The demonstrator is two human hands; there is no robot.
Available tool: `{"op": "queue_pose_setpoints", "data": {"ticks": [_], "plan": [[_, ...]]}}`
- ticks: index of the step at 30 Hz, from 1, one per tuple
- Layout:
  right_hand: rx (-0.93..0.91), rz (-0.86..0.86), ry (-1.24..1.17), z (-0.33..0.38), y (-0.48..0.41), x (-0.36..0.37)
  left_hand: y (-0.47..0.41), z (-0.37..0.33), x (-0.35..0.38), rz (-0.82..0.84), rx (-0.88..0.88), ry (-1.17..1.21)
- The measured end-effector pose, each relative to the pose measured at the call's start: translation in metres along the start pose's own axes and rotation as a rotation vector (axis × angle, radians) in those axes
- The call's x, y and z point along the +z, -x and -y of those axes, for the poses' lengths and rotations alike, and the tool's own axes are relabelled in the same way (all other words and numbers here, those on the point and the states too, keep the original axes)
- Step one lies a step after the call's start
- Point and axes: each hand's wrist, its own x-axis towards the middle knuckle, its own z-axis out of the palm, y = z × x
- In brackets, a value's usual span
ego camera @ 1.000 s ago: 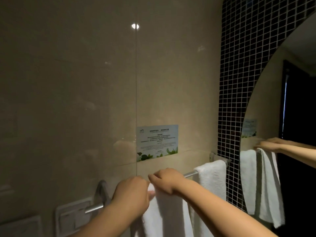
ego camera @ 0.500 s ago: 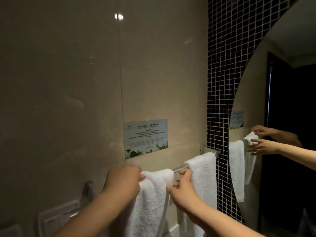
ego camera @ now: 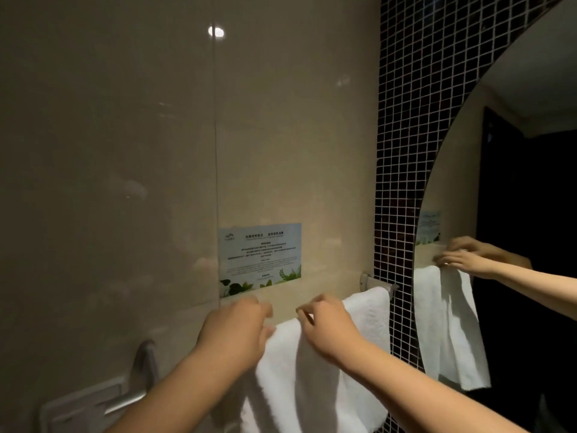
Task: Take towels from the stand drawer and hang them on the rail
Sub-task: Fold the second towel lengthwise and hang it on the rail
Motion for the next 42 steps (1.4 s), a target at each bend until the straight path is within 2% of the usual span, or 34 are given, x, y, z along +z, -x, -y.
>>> {"op": "queue_pose_setpoints", "data": {"ticks": [2, 4, 8, 12, 17, 19, 21, 23, 26, 29, 32, 35, 38, 40, 42], "plan": [[0.023, -0.098, -0.032, -0.009, 0.011, 0.001, 0.012, -0.003, -0.001, 0.108, 0.037, 0.067], [0.094, -0.160, -0.118, -0.019, 0.019, 0.004, 0.019, -0.004, -0.008, 0.139, 0.058, 0.032], [0.231, -0.079, -0.383, -0.031, 0.022, 0.006, 0.016, -0.007, -0.006, 0.133, 0.034, -0.031], [0.182, -0.153, -0.410, -0.032, 0.023, 0.001, 0.007, -0.010, 0.000, 0.120, -0.005, -0.030], [0.080, -0.358, -0.346, -0.025, -0.001, -0.017, -0.017, -0.011, -0.001, 0.013, 0.014, -0.164], [0.102, -0.290, -0.265, -0.029, -0.013, -0.025, -0.022, -0.007, -0.004, -0.031, 0.004, -0.174], [0.110, -0.070, -0.077, -0.033, -0.018, -0.024, -0.021, -0.004, 0.000, -0.048, -0.004, -0.184], [0.081, 0.028, -0.006, -0.037, -0.016, -0.017, -0.011, -0.009, 0.004, -0.019, 0.011, -0.159], [-0.005, -0.042, 0.042, -0.042, -0.005, -0.008, 0.003, -0.021, 0.008, 0.019, 0.040, -0.092], [-0.065, -0.046, 0.064, -0.047, 0.005, -0.007, 0.005, -0.026, 0.008, 0.047, 0.037, -0.132], [-0.051, -0.040, 0.016, -0.046, 0.022, -0.012, 0.000, -0.025, 0.010, 0.085, 0.005, -0.144], [-0.054, -0.078, 0.105, -0.049, 0.034, -0.006, -0.002, -0.022, 0.014, 0.101, -0.019, -0.131], [0.007, -0.098, 0.004, -0.057, 0.035, -0.006, -0.001, -0.021, 0.019, 0.088, -0.030, -0.113], [0.056, -0.083, -0.079, -0.067, 0.033, -0.013, 0.003, -0.023, 0.025, 0.052, 0.002, -0.096], [0.036, -0.027, -0.027, -0.081, 0.033, -0.022, 0.008, -0.028, 0.037, 0.009, 0.072, -0.089]]}}
